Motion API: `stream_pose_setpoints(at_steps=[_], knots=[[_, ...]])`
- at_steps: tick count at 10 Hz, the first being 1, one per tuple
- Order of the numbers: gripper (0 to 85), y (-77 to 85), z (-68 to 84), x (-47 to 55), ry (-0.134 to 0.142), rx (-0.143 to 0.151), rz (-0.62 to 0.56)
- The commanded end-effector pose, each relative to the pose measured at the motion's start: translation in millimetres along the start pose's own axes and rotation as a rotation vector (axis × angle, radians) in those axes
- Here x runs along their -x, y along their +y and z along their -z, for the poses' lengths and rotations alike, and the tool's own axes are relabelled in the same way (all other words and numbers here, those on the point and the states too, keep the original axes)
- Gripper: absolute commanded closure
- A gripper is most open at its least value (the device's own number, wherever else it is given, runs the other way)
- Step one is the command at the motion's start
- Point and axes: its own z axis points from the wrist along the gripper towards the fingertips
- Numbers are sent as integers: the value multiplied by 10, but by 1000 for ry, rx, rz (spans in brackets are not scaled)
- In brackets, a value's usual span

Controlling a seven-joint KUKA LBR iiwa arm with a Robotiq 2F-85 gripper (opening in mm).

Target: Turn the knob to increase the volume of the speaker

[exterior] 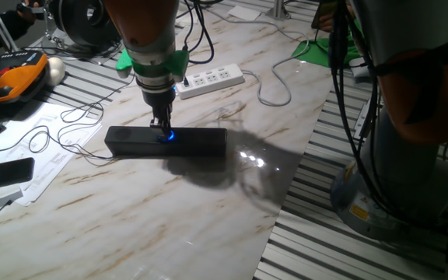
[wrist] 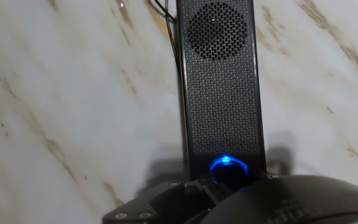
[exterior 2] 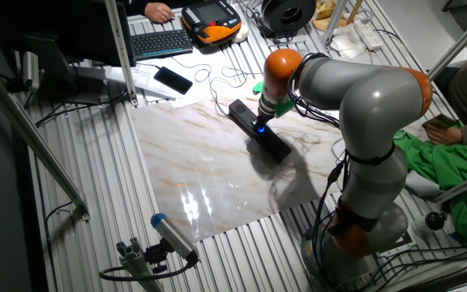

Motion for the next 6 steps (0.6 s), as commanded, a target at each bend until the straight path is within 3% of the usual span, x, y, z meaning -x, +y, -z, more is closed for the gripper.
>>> stream_pose_setpoints(at_steps=[1,6], knots=[[680,0,-1,-1,2,3,-4],[680,3,1,-2,8,8,-41]])
